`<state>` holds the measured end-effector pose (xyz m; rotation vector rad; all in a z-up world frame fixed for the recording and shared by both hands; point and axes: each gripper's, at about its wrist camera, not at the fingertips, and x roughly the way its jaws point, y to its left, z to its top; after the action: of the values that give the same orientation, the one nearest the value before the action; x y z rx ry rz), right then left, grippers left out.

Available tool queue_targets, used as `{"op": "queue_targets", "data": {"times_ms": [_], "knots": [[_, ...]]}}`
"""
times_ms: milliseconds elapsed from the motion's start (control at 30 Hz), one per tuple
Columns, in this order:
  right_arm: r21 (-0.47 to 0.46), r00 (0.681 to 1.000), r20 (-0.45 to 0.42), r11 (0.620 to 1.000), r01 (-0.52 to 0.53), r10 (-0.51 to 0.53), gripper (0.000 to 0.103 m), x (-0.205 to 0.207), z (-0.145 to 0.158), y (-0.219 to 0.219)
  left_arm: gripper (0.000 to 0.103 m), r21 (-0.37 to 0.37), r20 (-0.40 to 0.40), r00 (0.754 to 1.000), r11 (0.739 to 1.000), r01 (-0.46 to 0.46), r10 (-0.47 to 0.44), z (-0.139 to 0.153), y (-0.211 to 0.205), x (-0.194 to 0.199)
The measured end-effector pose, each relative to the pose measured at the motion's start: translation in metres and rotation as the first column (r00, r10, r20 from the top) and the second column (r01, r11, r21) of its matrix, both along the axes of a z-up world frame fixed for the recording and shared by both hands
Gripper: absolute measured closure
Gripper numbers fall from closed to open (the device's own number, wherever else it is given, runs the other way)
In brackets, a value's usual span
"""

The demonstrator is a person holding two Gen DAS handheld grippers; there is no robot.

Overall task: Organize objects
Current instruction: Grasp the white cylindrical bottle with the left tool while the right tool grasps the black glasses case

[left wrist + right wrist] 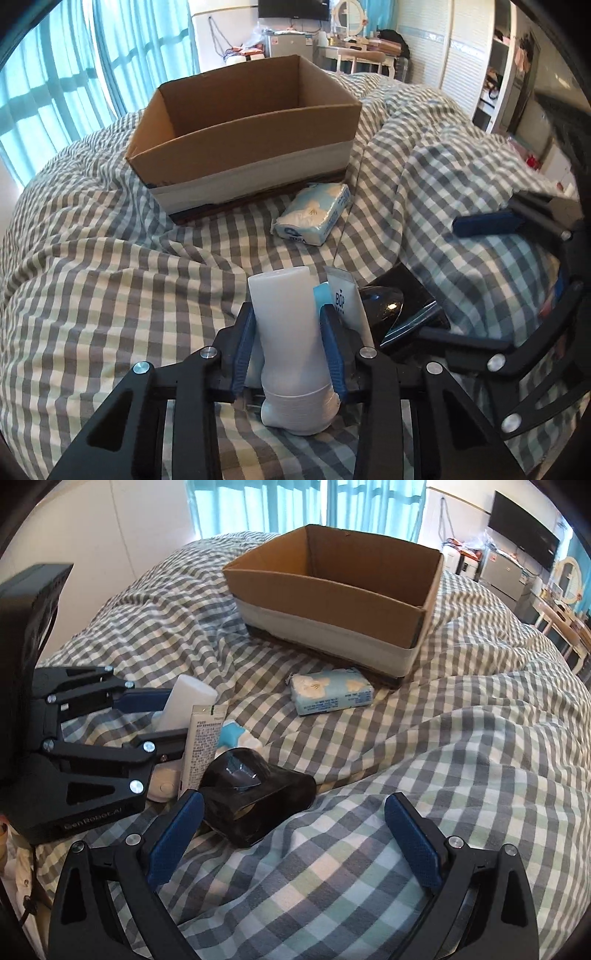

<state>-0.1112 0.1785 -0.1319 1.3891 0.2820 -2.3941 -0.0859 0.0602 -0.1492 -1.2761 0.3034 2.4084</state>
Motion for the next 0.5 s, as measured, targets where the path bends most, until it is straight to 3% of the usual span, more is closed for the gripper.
{"op": "queue_targets", "data": {"times_ms": [267, 500], "knots": [[0.041, 0.993, 0.084, 0.995, -0.086, 0.083, 0.004, -0.015, -0.017, -0.022, 0.068, 0.108, -0.014, 0.997, 0.991, -0.074, 0.076, 0.035, -0.037, -0.005], [0.056, 0.984, 0.161, 0.995, -0.083, 0.073, 0.005, -0.032, -0.037, -0.033, 0.068, 0.124, -0.025, 0.993, 0.986, -0.115, 0.119, 0.041, -0.057, -0.01]]}}
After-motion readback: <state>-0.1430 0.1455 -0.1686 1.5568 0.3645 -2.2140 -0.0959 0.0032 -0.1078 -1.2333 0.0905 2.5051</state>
